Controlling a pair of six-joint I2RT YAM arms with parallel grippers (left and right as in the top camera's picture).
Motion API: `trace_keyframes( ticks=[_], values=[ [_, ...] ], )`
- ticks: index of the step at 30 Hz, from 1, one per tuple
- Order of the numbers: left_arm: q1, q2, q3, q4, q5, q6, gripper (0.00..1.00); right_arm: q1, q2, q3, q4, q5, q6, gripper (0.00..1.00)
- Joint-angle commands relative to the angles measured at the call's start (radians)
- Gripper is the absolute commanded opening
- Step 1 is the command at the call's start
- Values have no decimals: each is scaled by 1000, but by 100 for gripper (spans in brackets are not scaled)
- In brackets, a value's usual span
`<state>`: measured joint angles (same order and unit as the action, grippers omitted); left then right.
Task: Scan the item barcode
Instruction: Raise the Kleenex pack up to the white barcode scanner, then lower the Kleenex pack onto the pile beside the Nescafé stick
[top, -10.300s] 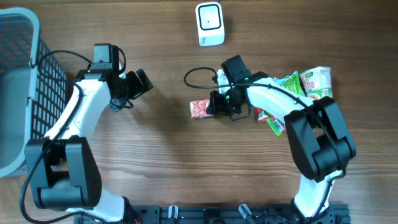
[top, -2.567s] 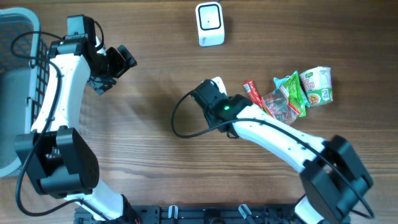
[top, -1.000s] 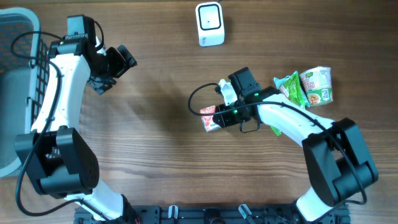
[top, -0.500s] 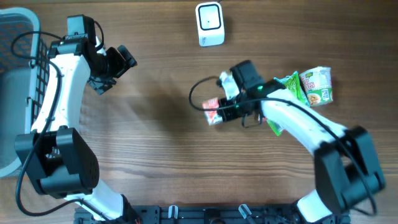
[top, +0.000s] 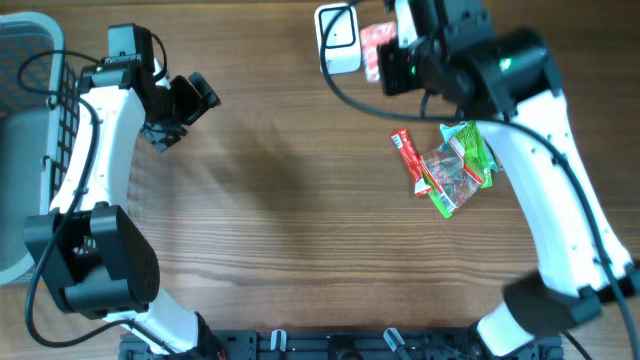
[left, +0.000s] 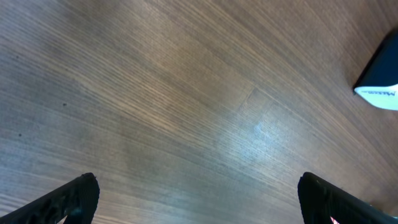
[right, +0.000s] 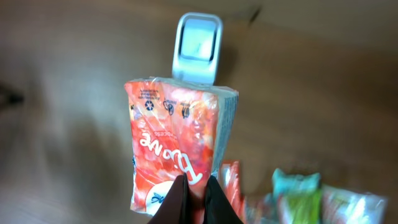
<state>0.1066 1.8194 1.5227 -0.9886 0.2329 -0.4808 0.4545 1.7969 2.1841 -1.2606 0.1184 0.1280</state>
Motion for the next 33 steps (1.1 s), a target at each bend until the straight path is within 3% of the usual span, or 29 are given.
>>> trace_keyframes(
  ticks=[1, 5, 8, 14, 21, 23, 26, 33],
  values=[
    [1, -19, 11, 0, -6, 2, 100, 6, 136, 119, 53, 172, -89, 4],
    [1, -19, 11, 0, -6, 2, 100, 53, 264, 118, 168, 311, -208, 4],
    [1, -19, 11, 0, -6, 2, 100, 85, 410, 118, 272, 525, -242, 4],
    [1, -19, 11, 0, -6, 2, 100, 89, 599, 118, 442, 586, -391, 4],
    [1, -19, 11, 0, -6, 2, 100, 78, 633, 118, 501, 668, -300, 4],
    [1, -19, 11, 0, -6, 2, 100, 74, 592, 118, 465, 668, -285, 4],
    [1, -19, 11, 0, -6, 2, 100, 71, 465, 118, 281, 629, -166, 4],
    [1, -19, 11, 0, -6, 2, 100, -40, 203, 118, -219, 56, -117, 4]
  ],
)
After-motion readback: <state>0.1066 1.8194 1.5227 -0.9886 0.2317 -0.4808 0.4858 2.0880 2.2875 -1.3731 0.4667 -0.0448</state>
